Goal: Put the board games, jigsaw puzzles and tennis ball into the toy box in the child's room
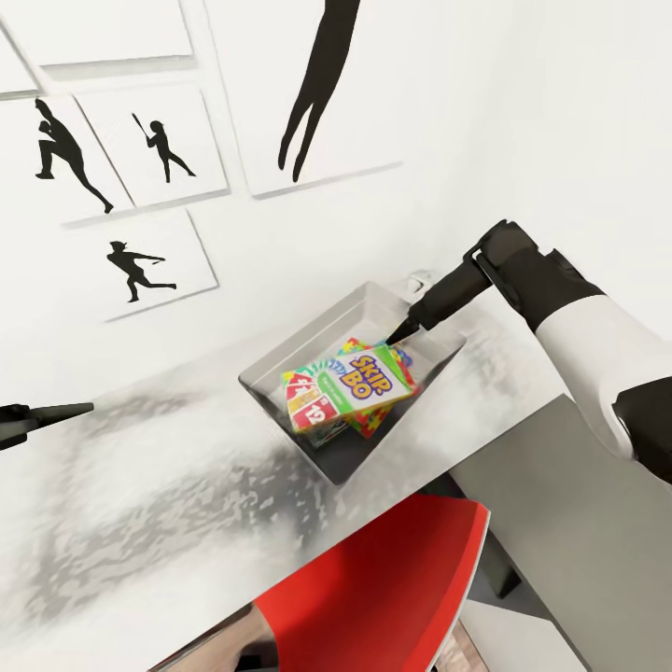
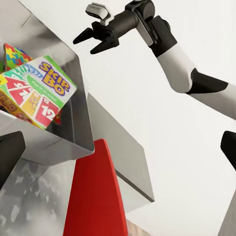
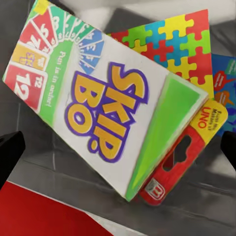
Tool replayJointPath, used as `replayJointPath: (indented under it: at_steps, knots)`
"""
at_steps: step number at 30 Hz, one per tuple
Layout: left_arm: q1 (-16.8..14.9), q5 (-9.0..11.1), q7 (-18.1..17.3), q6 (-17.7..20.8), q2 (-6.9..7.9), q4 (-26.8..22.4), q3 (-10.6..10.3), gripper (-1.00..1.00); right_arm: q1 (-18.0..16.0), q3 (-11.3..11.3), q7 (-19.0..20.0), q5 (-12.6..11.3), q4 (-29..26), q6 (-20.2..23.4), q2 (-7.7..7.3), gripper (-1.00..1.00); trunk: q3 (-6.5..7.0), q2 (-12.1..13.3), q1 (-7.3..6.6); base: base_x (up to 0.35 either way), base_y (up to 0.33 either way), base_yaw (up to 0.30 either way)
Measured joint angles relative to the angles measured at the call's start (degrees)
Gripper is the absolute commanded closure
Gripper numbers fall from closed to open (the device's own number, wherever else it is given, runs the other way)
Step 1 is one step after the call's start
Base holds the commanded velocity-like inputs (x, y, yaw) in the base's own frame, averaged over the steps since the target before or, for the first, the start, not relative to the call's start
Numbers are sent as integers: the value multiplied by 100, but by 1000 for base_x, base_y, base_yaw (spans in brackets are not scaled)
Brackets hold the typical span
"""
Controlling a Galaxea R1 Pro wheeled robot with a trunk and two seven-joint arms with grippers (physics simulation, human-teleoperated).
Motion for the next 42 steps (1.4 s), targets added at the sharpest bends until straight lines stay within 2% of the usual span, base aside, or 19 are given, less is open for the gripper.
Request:
replayJointPath:
  at_steps: [7, 12, 16, 19, 20, 23, 24, 25, 26, 29, 31, 33, 35, 37, 41, 42]
  knots:
    - [1, 0, 0, 0, 1, 0, 0, -100, -6, -3, 0, -13, 0, 6, -8, -100, 0, 0, 0, 0, 0, 0]
    - [1, 0, 0, 0, 1, 0, 0, -100, -130, -48, 42, -52, -27, 16, -98, -100, 0, 0, 0, 0, 0, 0]
    - [3, 0, 0, 0, 1, 0, 0, -100, -212, -174, 137, -90, -56, 63, -170, -100, 0, 0, 0, 0, 0, 0]
    - [3, 0, 0, 0, 1, 0, 0, -100, -220, -464, 160, -103, -73, 102, -205, -100, 0, 0, 0, -11, 0, 0]
    - [3, 0, 0, 0, 1, 0, 0, -100, -211, -639, 165, -110, -76, 111, -212, -100, 3, 0, 0, -57, 0, 0]
    - [1, 2, 0, 0, 2, 0, 1, -100, -134, -1392, 187, -151, -80, 132, -301, -100, 22, 0, 1, -67, 0, 0]
    - [1, 1, 0, 0, 2, 0, 0, -100, -97, -1547, 188, -175, -81, 132, -340, -100, 30, 0, 0, -35, 0, 0]
    - [1, 1, 1, 0, 2, -1, 3, -100, -8, -1842, 190, -222, -84, 130, -413, -100, 38, 0, 0, -28, 0, 0]
    - [0, 1, 0, 0, 2, 0, 2, -100, 45, -1992, 191, -252, -88, 126, -446, -100, 47, 0, 0, -18, 0, 0]
    - [0, 2, 0, 0, 1, 0, 1, -100, 500, -2730, 197, -450, -259, 90, -540, -100, 74, 0, 0, -8, 0, 0]
    - [-1, 1, 0, 0, 1, 0, 4, -100, 792, -2983, 205, -520, -544, 95, -537, -100, 92, 0, 0, -3, 0, 0]
    - [-1, 5, 0, 0, 1, 0, 6, -100, 1125, -3132, 199, -598, -948, 115, -530, -100, 111, 0, 0, -2, 0, 0]
    - [-1, 8, 0, 0, 1, 0, 7, -100, 1506, -3234, 198, -773, -1502, 164, -518, -100, 130, 0, 0, 0, 0, 0]
    - [-1, 8, 0, 0, 1, 0, 8, -100, 1729, -3266, 196, -998, -1847, 267, -514, -100, 149, 0, 0, 0, 0, 0]
    - [-1, 9, 0, 4, 1, -5, 8, -100, 2228, -3294, 189, -1647, -2448, 484, -508, -100, 187, 0, -1, -2, 0, 0]
    - [-1, 9, 0, 5, 1, -6, 8, -100, 2288, -3296, 190, -1713, -2529, 493, -507, -100, 196, 0, 0, -44, 0, 0]
